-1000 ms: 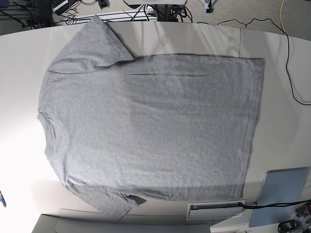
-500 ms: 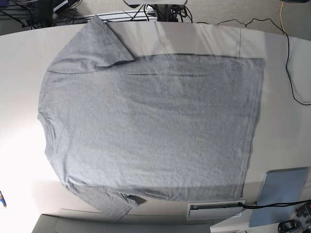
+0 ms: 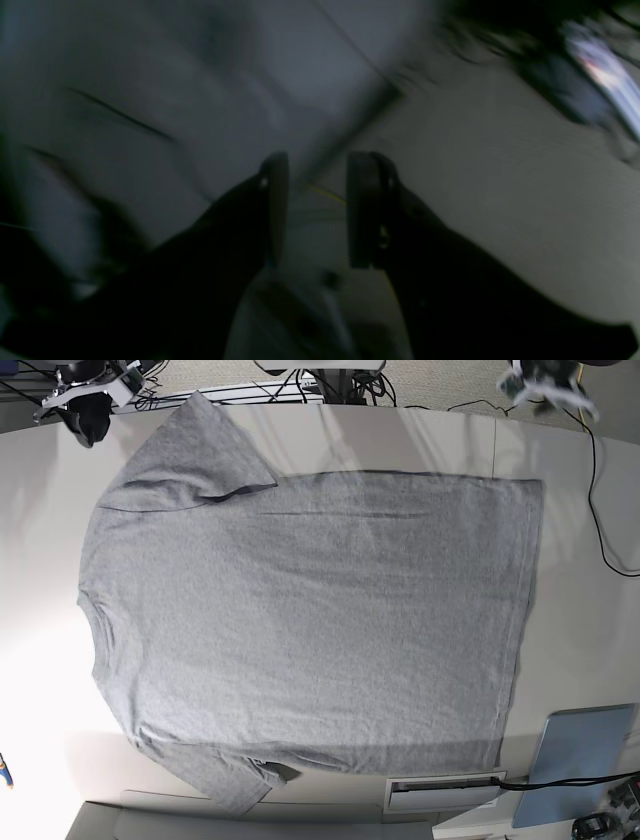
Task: Fold the T-shirt properly
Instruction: 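Move both grippers down to the shoulder corners of the grey T-shirt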
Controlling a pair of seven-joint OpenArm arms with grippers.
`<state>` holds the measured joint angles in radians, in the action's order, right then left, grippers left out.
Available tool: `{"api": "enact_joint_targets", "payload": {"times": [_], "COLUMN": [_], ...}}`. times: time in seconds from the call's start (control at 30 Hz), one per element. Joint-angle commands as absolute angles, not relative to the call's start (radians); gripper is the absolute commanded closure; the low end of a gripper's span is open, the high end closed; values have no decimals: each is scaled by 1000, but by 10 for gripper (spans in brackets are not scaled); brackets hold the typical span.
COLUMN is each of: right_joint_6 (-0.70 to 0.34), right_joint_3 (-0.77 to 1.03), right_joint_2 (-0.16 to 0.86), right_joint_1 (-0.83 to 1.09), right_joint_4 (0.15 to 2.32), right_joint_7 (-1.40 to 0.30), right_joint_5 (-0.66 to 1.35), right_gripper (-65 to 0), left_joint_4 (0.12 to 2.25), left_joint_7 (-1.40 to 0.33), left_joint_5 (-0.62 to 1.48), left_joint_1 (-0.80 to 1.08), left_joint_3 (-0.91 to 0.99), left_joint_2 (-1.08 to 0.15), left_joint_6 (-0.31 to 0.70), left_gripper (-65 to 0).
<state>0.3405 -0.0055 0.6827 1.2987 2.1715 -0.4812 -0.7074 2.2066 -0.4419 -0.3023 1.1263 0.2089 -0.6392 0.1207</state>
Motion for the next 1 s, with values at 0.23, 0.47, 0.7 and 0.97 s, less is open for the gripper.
{"api": "enact_joint_targets", "payload": {"times": [0.23, 0.47, 0.7, 0.97], "right_joint_6": [233, -117, -312, -300], "right_joint_3": [78, 154, 173, 173], "right_joint_2": [698, 699, 698, 699], "right_joint_1": [1309, 1278, 1201, 1180], "right_joint_4": [2350, 2350, 2350, 2349], "right_joint_7": [-475, -479, -453, -478], "right_joint_5": [-735, -581, -623, -566], "right_gripper": [-146, -146, -146, -264], "left_joint_4": [2198, 2152, 2084, 1947], "left_joint_7": [-463, -353, -289, -271], "left_joint_5": [-315, -311, -312, -319], "left_joint_1": [944, 865, 826, 726], "left_joint_3": [213, 212, 212, 183], "left_joint_2": [-667, -667, -667, -668], "left_joint_6": [345, 395, 450, 447], "left_gripper": [-211, -284, -284, -284]}}
